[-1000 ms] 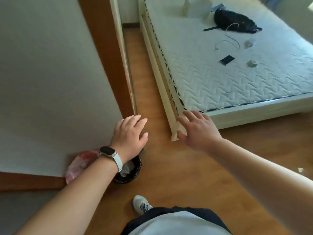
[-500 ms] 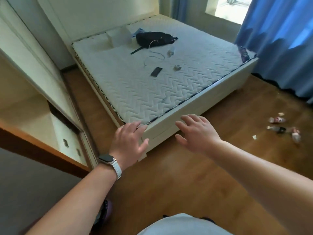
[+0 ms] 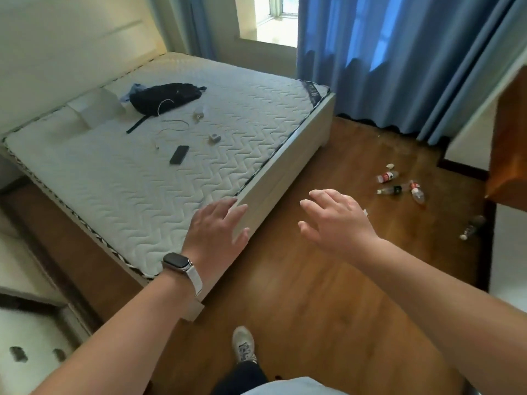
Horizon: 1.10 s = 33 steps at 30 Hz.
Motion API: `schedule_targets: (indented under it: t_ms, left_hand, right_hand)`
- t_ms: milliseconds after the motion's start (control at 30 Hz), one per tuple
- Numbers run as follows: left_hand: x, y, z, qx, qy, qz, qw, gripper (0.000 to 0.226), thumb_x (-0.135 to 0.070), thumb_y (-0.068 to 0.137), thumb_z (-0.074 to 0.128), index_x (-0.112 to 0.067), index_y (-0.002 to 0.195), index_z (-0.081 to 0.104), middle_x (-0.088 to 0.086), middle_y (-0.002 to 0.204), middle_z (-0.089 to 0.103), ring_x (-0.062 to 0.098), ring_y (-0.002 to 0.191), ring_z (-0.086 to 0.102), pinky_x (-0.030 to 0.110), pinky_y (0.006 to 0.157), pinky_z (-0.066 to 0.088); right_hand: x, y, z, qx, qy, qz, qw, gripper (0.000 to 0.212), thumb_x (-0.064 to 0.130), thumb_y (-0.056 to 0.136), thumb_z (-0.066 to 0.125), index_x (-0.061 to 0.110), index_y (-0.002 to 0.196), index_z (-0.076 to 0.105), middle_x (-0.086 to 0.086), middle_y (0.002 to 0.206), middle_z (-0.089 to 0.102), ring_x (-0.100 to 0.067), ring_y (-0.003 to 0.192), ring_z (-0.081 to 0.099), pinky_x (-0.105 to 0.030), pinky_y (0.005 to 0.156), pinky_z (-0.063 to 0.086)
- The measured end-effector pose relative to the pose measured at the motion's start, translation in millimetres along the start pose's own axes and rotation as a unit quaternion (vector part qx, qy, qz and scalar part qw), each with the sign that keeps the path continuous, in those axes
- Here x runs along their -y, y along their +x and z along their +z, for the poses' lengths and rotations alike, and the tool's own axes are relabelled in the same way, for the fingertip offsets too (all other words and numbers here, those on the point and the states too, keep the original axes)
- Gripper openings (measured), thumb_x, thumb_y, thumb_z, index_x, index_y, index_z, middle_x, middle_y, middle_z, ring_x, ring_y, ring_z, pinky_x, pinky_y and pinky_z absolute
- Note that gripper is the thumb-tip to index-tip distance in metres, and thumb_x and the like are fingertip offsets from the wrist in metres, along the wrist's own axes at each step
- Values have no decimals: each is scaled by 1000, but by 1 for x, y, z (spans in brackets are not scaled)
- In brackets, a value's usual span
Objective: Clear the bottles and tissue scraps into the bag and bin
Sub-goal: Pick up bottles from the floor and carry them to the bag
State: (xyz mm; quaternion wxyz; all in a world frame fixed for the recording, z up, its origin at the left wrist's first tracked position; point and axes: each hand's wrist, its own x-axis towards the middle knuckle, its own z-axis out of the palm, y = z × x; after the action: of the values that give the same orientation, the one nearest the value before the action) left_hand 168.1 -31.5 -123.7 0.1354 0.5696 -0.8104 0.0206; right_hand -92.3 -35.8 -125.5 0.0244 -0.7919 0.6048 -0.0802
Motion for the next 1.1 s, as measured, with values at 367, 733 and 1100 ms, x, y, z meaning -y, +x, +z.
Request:
schedule_targets:
  t_ms: [367, 733, 1100]
  left_hand:
    - [-3, 185, 79, 63, -74, 130, 987, 52, -47, 89, 45, -24, 136, 53, 2, 143, 49, 25, 133, 42, 45, 108, 33]
    - [8, 362, 125, 68, -119, 244, 960, 47, -44, 89, 50, -24, 132, 55, 1, 140, 52, 24, 130, 45, 44, 106, 36]
    - [-62, 453, 161, 90, -134, 329, 930, 44, -38, 90, 61, -22, 131, 57, 2, 140, 53, 28, 130, 46, 47, 106, 36]
  right_hand:
    - [-92, 68, 8, 31, -44, 176, 983, 55, 52, 92, 36, 22, 133, 54, -5, 144, 47, -24, 133, 39, -42, 107, 31]
    - [-144, 156, 8, 26, -94, 302, 948, 47, 51, 94, 44, 24, 130, 57, -2, 140, 51, -21, 130, 44, -39, 105, 36]
    - [-231, 175, -6, 34, -80, 394, 915, 58, 55, 93, 27, 23, 136, 49, -2, 145, 45, -23, 135, 38, -42, 109, 33]
